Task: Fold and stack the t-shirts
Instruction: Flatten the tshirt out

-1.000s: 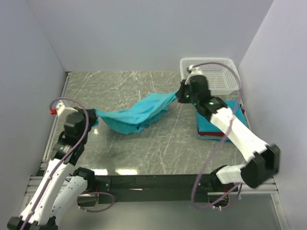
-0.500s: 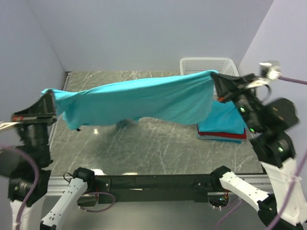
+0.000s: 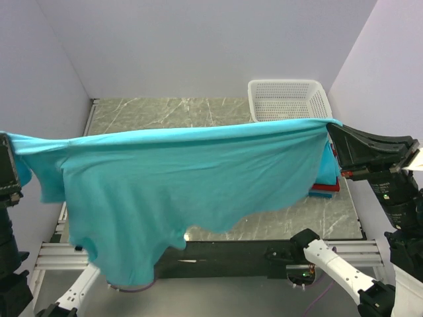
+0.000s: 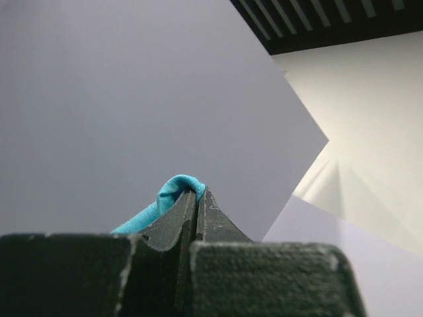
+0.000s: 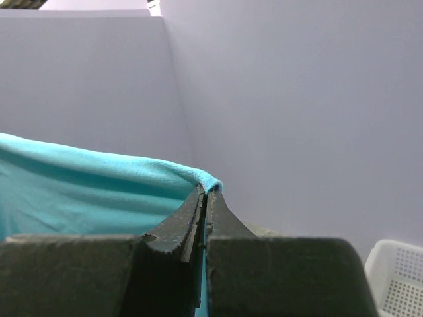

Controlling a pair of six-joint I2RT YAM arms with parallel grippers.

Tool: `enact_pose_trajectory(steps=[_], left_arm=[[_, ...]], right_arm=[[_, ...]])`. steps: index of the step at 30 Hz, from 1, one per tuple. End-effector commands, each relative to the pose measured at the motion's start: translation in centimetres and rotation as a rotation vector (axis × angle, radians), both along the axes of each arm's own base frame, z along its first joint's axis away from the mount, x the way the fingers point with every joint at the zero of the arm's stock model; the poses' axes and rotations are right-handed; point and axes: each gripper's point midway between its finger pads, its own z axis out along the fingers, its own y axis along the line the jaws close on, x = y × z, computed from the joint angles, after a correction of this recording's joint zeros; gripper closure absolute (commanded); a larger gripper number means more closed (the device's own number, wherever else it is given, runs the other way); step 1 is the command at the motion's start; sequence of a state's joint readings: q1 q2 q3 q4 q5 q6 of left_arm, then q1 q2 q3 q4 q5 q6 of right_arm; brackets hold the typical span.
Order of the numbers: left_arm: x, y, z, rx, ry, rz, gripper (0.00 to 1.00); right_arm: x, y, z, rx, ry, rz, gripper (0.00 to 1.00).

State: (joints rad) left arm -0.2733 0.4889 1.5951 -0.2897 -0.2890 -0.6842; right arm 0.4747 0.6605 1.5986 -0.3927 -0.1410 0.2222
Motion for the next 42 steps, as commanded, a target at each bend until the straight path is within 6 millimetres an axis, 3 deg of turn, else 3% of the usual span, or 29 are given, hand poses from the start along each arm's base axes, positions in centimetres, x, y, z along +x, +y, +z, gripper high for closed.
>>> enact_pose_trajectory(steps=[1, 2, 5, 6, 8, 9, 11, 12, 13, 14, 15, 16, 17, 18, 19, 20, 23, 24, 28, 29, 31, 32, 33, 34, 35, 37, 39, 40, 42], left_arm=[[4.5, 0.5, -0.1, 0.024, 0.073, 0.121, 0.99], [5.6, 0.5, -0.4, 0.024, 0.089, 0.136, 0.99], [13.0, 0.4, -4.4, 0.03, 0.254, 0.234, 0.99], [16.5, 0.4, -6.3, 0.032, 0.341, 0.282, 0.99], [20.0, 2.3, -9.0, -0.001, 0.443, 0.449, 0.99], [24.3, 2.1, -12.7, 0.039, 0.56, 0.515, 0.99], [28.5, 2.1, -16.3, 0.115, 0.656, 0.592, 0.99], [32.3, 2.2, -19.9, 0.159, 0.751, 0.616, 0.99], [34.7, 1.3, -22.0, 0.21, 0.78, 0.564, 0.99], [38.3, 1.9, -26.8, 0.247, 0.867, 0.573, 0.91], [39.9, 1.9, -29.4, 0.26, 0.917, 0.554, 0.84], [41.3, 1.7, -31.9, 0.257, 0.968, 0.514, 0.75], [43.4, 0.8, -36.8, 0.292, 1.078, 0.431, 0.67], [44.1, 1.2, -38.7, 0.284, 1.117, 0.405, 0.64], [44.7, 1.1, -40.2, 0.269, 1.144, 0.382, 0.62], [45.2, 0.9, -42.2, 0.274, 1.184, 0.37, 0.58], [45.5, 0.4, -43.1, 0.282, 1.204, 0.335, 0.52], [45.2, 0.4, -43.4, 0.287, 1.225, 0.334, 0.28], [43.6, 0.3, -42.6, 0.268, 1.263, 0.317, 0.21], [42.7, 0.3, -41.7, 0.266, 1.248, 0.313, 0.01], [41.1, 0.3, -41.8, 0.242, 1.254, 0.307, 0.0], [40.0, 0.4, -40.2, 0.224, 1.219, 0.308, 0.01], [39.3, 0.5, -39.9, 0.188, 1.211, 0.313, 0.01], [38.0, 0.6, -41.2, 0.181, 1.25, 0.314, 0.01], [36.9, 0.8, -40.1, 0.159, 1.226, 0.316, 0.01], [35.0, 0.9, -41.5, 0.116, 1.265, 0.295, 0.01], [33.4, 1.4, -40.8, 0.037, 1.227, 0.279, 0.01], [32.3, 1.5, -42.8, 0.015, 1.257, 0.273, 0.01], [31.0, 2.7, -42.6, -0.075, 1.191, 0.292, 0.01]], right_arm=[[2.8, 0.0, -1.3, -0.014, 0.064, -0.068, 1.0], [3.5, 0.2, -1.4, -0.007, 0.075, -0.073, 1.0], [7.7, 1.3, -4.0, -0.01, 0.167, -0.118, 1.0], [10.0, 1.9, -5.5, -0.021, 0.219, -0.147, 1.0], [14.1, 2.1, -9.0, -0.027, 0.305, -0.243, 1.0], [17.5, 2.8, -12.8, -0.073, 0.397, -0.29, 1.0], [20.9, 3.6, -16.2, -0.093, 0.481, -0.309, 1.0], [23.9, 4.2, -20.7, -0.136, 0.582, -0.318, 1.0], [25.4, 4.9, -21.8, -0.126, 0.594, -0.301, 1.0], [27.5, 6.4, -25.7, -0.161, 0.671, -0.257, 1.0], [28.7, 6.6, -28.7, -0.18, 0.724, -0.253, 0.99], [29.9, 7.1, -30.3, -0.185, 0.748, -0.244, 0.91], [31.4, 8.1, -34.8, -0.233, 0.842, -0.22, 0.76], [32.5, 8.2, -35.8, -0.24, 0.87, -0.228, 0.3], [33.0, 8.0, -37.7, -0.27, 0.929, -0.242, 0.2], [33.9, 8.1, -40.3, -0.307, 0.989, -0.25, 0.16], [35.2, 8.3, -39.8, -0.332, 0.974, -0.265, 0.15], [35.3, 8.4, -39.6, -0.33, 0.969, -0.26, 0.14], [34.7, 9.2, -39.0, -0.332, 0.958, -0.21, 0.13], [34.3, 9.5, -38.7, -0.335, 0.952, -0.201, 0.12], [33.5, 9.8, -38.0, -0.336, 0.934, -0.187, 0.12], [32.8, 10.5, -38.3, -0.351, 0.933, -0.168, 0.11], [32.4, 10.8, -38.2, -0.353, 0.928, -0.157, 0.11], [31.8, 11.6, -38.2, -0.363, 0.926, -0.129, 0.11], [31.2, 12.5, -38.2, -0.37, 0.92, -0.103, 0.11], [30.4, 13.7, -38.2, -0.385, 0.917, -0.064, 0.1], [29.6, 15.4, -38.7, -0.407, 0.917, -0.027, 0.1], [29.3, 16.0, -39.1, -0.419, 0.925, -0.012, 0.1], [28.9, 17.3, -40.5, -0.441, 0.95, 0.02, 0.09]])
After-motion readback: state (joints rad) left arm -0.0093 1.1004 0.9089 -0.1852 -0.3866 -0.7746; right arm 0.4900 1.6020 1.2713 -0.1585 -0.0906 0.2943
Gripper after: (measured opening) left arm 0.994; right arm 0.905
